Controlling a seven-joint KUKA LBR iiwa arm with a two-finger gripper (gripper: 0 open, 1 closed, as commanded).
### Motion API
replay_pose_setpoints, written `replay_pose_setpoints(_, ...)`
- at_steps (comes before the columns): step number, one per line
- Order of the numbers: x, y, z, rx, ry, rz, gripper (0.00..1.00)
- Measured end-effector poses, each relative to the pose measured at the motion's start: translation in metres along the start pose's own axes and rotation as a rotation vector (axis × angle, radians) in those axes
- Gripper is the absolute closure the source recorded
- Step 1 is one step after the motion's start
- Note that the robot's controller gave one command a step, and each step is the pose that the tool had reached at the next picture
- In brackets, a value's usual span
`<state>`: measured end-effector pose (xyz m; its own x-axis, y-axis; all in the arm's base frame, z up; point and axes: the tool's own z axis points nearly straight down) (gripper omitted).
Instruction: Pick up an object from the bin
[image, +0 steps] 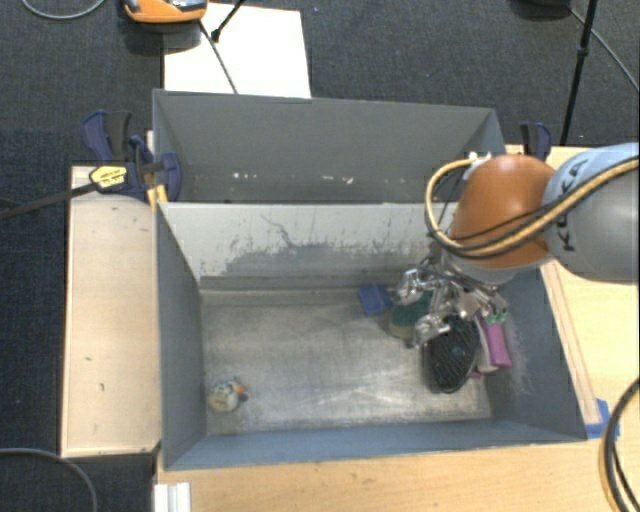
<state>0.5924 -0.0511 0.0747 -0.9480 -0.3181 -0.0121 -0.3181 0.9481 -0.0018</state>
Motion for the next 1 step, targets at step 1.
replay_pose_setpoints(1, 0.0018, -0.0064, -0.1317, 0.003, 0.001, 0.037, 1.0)
